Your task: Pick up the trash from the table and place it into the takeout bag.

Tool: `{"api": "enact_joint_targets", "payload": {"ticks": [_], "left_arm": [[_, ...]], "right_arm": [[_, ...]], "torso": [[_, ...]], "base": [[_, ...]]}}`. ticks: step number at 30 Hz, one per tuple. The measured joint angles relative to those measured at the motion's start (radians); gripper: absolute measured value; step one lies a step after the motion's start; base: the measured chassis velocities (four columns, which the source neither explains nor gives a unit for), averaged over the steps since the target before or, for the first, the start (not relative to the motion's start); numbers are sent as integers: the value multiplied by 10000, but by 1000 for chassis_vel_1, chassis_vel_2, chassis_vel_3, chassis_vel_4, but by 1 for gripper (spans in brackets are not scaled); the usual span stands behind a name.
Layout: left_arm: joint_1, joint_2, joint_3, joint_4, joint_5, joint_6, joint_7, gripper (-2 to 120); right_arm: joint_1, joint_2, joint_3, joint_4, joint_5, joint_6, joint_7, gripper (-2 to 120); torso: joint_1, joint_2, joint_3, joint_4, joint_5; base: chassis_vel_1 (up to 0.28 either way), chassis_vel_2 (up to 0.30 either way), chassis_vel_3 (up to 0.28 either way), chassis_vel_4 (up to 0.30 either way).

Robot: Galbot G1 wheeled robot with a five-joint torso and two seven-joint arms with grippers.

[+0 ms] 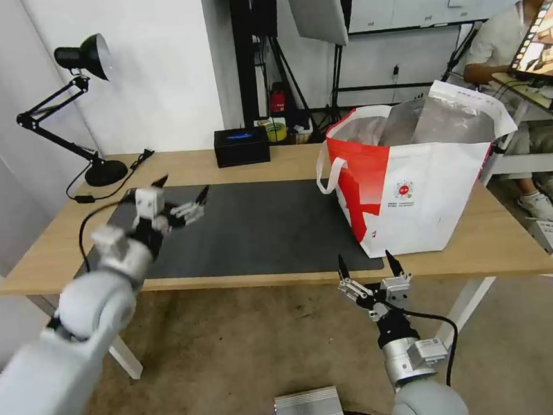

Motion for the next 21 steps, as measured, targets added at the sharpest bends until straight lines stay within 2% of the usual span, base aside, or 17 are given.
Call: {"api": "enact_joint_targets", "payload": {"ticks": [1, 2, 4, 5, 7, 8, 11, 14, 16, 19, 21], "left_arm": [[491, -386, -252, -105, 313, -57, 114, 100], [491, -386, -252, -105, 313, -57, 114, 100], [1258, -1005, -670, -259, 763, -161, 363, 100], [1258, -1005, -670, -259, 763, -161, 363, 100], [2083, -1629, -986, -424, 1201, -406, 687, 100], [2083, -1629, -986, -424, 1201, -406, 687, 100], [3073, -2305, -1230, -614, 1797, -812, 1023, 100], [3471, -2572, -1294, -735, 1979, -920, 1085, 100], [3591, -2676, -1298, -802, 2008, -929, 1063, 100], [3817, -2926, -1215, -1116, 1981, -685, 499, 100], [3859, -2957, -1184, -1193, 1991, -624, 406, 100]], "right_arm": [[0, 0, 0, 0, 0, 0, 0, 100], [0, 0, 0, 0, 0, 0, 0, 100], [-1, 0, -1, 0, 0, 0, 0, 100], [-1, 0, -1, 0, 0, 0, 0, 100], [0, 0, 0, 0, 0, 0, 0, 100], [0, 0, 0, 0, 0, 0, 0, 100], [-1, 0, 0, 0, 0, 0, 0, 100], [0, 0, 0, 0, 0, 0, 0, 100], [0, 0, 0, 0, 0, 0, 0, 100], [0, 1, 0, 1, 0, 0, 0, 100], [0, 0, 0, 0, 0, 0, 0, 100]], "torso": [[0, 0, 0, 0, -3], [0, 0, 0, 0, -3], [0, 0, 1, 1, -3], [0, 0, 1, 1, -3], [1, -1, 1, 2, -4], [1, -1, 1, 2, -4], [1, 0, 1, 1, -3], [1, 0, 1, 2, -2], [1, -1, 1, 2, -3], [3, -1, 2, 1, -3], [2, -2, 2, 1, -2]], "base": [[0, 0, 0, 0], [0, 0, 0, 0], [0, 0, 0, 0], [0, 0, 0, 0], [0, 0, 0, 0], [0, 0, 0, 0], [0, 0, 0, 0], [0, 0, 0, 0], [0, 0, 0, 0], [0, 0, 0, 0], [0, 0, 0, 0]]}}
